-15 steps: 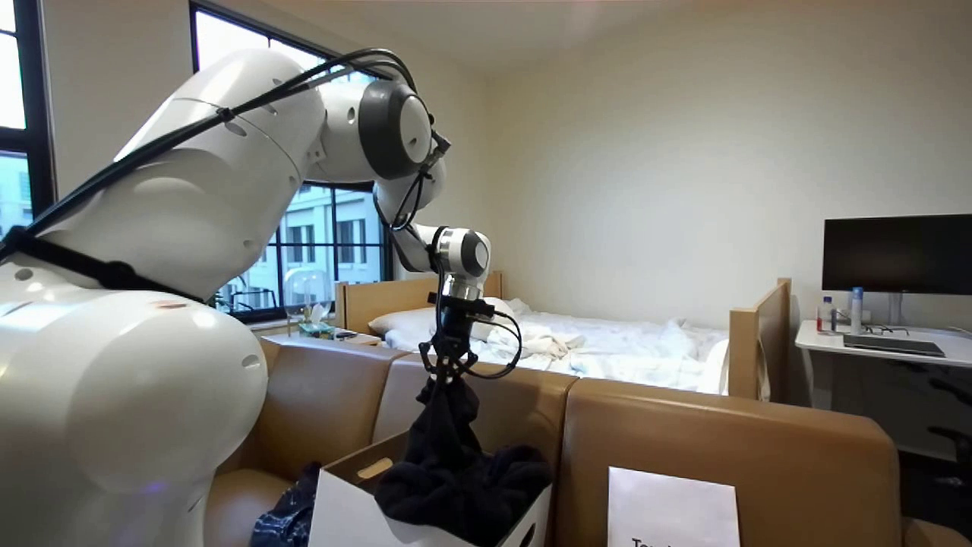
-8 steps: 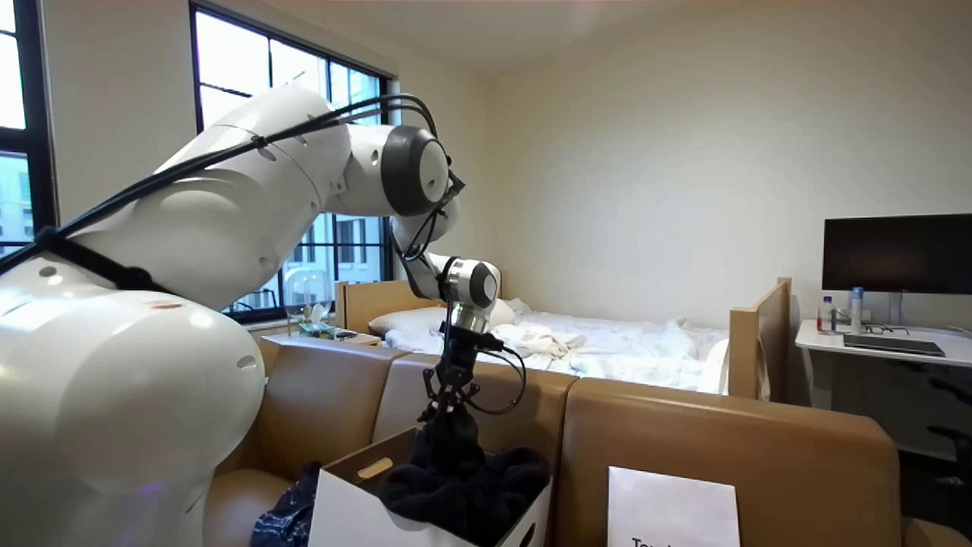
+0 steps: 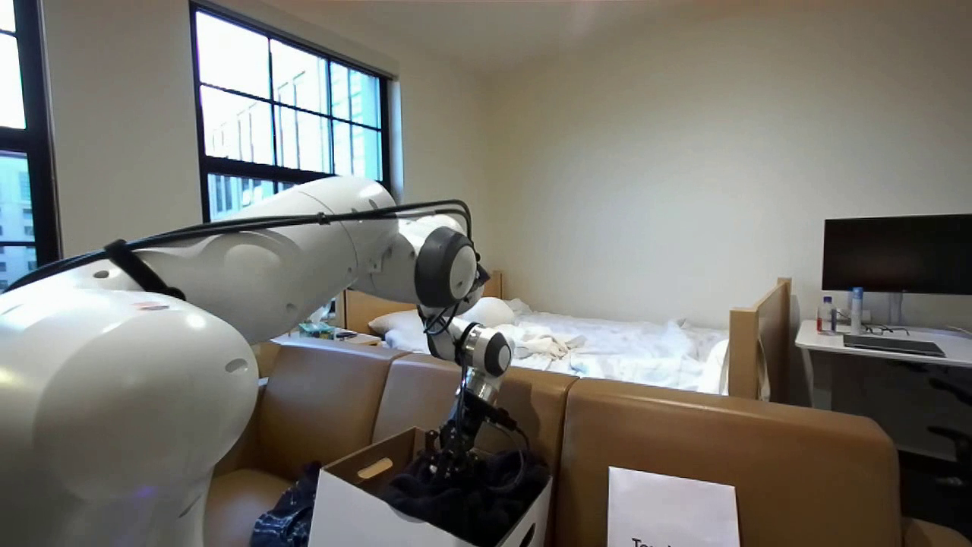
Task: Move the black shirt to the box
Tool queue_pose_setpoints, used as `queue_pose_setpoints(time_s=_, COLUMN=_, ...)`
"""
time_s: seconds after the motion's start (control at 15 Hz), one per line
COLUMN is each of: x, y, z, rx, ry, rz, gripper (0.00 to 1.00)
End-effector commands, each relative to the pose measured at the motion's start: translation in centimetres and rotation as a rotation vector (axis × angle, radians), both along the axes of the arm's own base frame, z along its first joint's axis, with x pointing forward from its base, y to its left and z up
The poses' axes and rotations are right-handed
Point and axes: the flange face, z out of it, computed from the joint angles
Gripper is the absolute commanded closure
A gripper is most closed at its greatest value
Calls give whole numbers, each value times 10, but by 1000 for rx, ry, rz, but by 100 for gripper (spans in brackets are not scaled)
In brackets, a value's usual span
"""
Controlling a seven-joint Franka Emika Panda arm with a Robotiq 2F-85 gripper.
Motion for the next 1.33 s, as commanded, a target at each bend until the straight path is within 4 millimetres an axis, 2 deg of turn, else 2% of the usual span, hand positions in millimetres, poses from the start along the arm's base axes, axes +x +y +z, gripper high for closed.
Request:
queue_pose_setpoints(time_s=0.0, x=6, y=3, z=-15, rx=67, ry=25, rz=22, gripper=69)
queue_pose_setpoints(time_s=0.13, x=9, y=6, z=-8, rx=56, ry=12, rz=14, gripper=63)
queue_pose_setpoints(time_s=0.33, x=9, y=9, z=10, rx=55, ry=6, rz=15, gripper=42)
queue_pose_setpoints(time_s=0.47, x=2, y=12, z=32, rx=51, ry=41, rz=46, gripper=31)
queue_pose_setpoints(time_s=0.67, x=-10, y=15, z=88, rx=-2, ry=49, rz=-10, gripper=11)
queue_pose_setpoints(time_s=0.8, x=-14, y=15, z=119, rx=-35, ry=11, rz=-73, gripper=0)
queue_pose_setpoints(time_s=1.0, x=-15, y=10, z=167, rx=-66, ry=-75, rz=-211, gripper=0)
queue_pose_setpoints(time_s=1.27, x=-29, y=-16, z=220, rx=-130, ry=-172, rz=-380, gripper=0)
